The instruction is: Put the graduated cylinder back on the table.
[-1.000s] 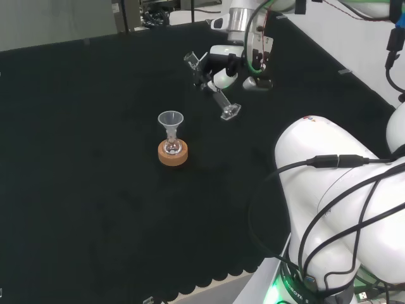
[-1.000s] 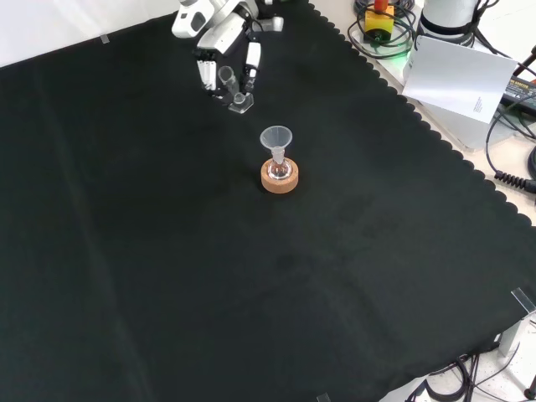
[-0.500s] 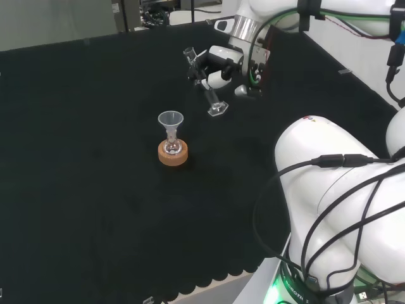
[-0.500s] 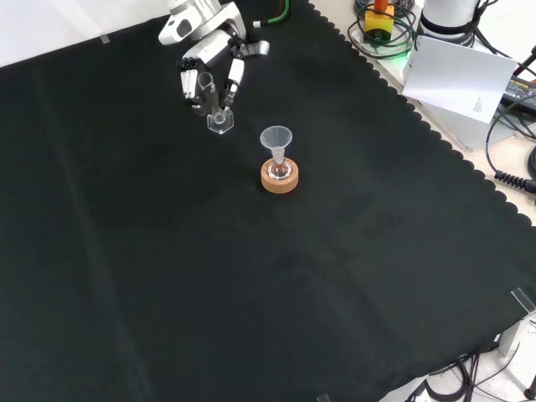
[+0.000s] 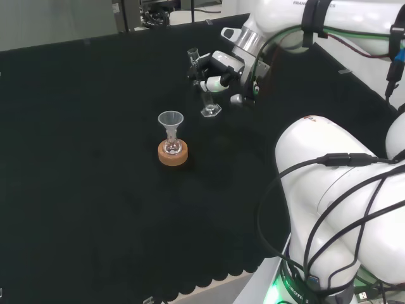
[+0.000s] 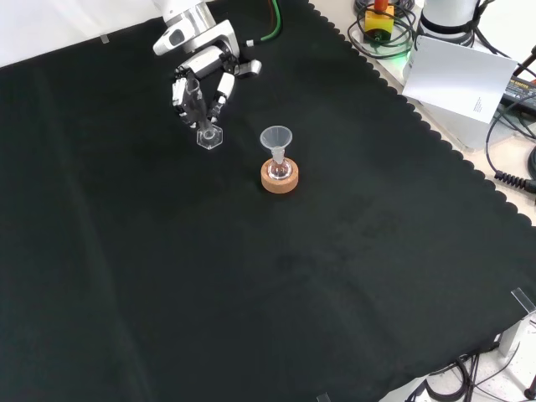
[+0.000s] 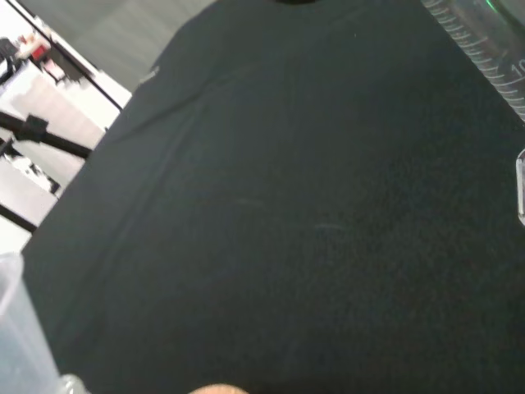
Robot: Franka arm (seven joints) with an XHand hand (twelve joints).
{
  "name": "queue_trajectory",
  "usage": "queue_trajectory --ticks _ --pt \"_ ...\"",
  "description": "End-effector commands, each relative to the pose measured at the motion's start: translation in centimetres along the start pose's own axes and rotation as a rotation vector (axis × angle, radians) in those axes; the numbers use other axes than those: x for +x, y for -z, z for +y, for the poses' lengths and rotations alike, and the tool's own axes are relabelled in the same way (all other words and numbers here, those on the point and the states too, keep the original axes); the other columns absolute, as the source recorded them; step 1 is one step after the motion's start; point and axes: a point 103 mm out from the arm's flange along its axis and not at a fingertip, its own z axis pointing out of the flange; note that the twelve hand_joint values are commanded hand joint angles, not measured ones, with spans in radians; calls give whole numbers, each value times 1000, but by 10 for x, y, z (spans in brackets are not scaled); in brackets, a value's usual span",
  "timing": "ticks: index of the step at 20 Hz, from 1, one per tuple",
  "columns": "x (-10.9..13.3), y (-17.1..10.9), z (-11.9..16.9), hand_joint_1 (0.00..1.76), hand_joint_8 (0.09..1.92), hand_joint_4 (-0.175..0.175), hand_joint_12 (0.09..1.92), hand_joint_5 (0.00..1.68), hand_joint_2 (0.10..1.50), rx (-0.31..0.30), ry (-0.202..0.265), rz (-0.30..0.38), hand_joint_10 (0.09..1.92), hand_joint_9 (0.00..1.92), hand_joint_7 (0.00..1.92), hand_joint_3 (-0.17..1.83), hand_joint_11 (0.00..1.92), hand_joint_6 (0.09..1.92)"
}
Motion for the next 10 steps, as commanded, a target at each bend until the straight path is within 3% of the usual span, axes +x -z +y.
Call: queue_trajectory --ticks 1,10 --pt "-8 -13 5 1340 1287 -86 854 886 1189 -57 6 46 481 1161 821 7 1008 813" --pt "-15 -25 10 1338 1305 -86 856 879 1195 -133 -3 68 474 1153 809 7 993 820"
